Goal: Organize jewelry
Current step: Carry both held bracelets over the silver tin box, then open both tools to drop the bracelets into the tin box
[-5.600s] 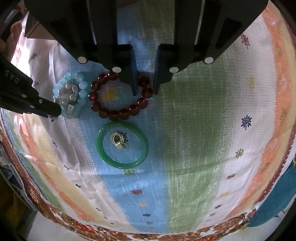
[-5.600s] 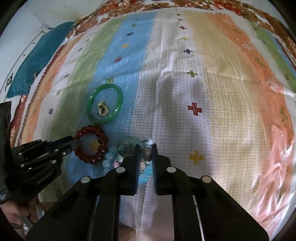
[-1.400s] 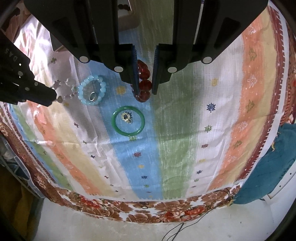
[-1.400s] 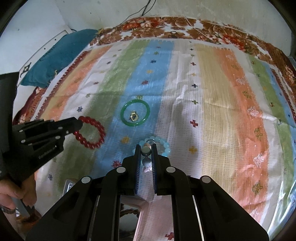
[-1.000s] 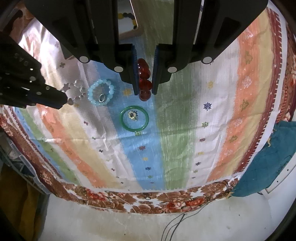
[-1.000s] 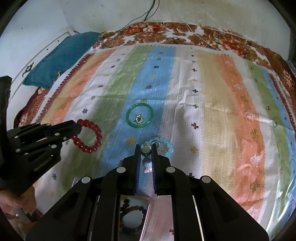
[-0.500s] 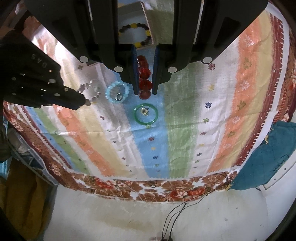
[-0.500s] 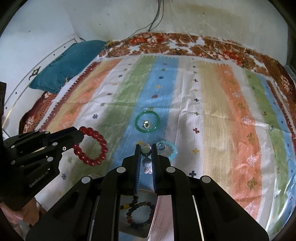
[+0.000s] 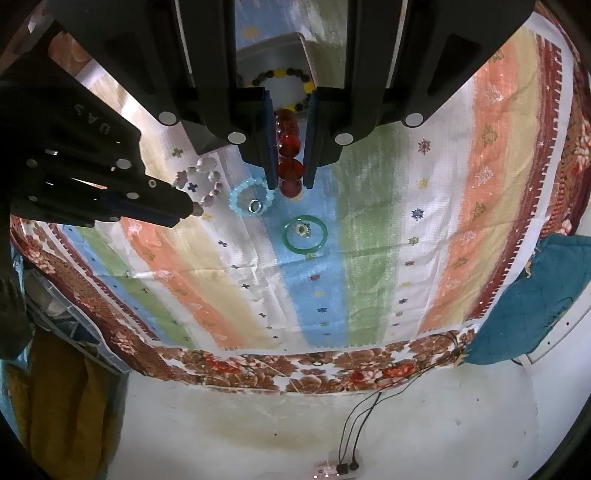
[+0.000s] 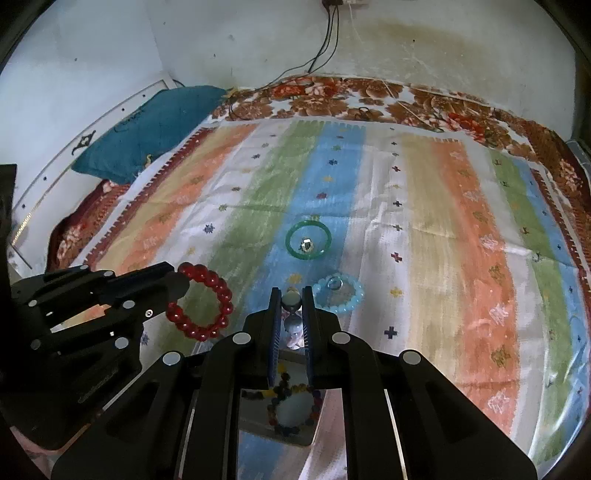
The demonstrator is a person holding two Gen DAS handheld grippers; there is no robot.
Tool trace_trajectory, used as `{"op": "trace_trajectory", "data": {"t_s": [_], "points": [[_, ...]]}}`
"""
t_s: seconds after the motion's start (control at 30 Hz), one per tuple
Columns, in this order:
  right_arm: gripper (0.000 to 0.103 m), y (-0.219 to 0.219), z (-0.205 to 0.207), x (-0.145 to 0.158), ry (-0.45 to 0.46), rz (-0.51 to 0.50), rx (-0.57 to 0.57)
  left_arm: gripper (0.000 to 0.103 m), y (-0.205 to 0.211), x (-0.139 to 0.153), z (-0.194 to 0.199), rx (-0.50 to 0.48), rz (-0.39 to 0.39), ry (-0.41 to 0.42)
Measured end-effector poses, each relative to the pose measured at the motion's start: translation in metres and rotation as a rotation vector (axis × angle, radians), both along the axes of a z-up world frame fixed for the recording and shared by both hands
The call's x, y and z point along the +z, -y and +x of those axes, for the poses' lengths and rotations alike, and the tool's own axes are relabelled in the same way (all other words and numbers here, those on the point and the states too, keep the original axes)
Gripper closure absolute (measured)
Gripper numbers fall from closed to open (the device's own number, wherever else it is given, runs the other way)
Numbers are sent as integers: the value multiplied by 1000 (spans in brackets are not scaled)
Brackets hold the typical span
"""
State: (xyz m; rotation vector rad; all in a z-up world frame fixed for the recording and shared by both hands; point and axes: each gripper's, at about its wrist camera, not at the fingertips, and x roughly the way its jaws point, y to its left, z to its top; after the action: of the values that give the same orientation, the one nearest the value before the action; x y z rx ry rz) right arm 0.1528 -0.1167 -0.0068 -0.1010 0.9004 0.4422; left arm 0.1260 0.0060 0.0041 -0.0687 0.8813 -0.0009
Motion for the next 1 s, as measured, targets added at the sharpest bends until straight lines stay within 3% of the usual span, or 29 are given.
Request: {"op": "trace_trajectory", "data": {"t_s": [0.43,1.0], "points": [[91,7,-28,-4,-1,4,13,90,12,-2,-23,-55,-7,7],[91,4,-38,-12,-30,1,34,90,9,-8,-34,-43,-45,-17]]}}
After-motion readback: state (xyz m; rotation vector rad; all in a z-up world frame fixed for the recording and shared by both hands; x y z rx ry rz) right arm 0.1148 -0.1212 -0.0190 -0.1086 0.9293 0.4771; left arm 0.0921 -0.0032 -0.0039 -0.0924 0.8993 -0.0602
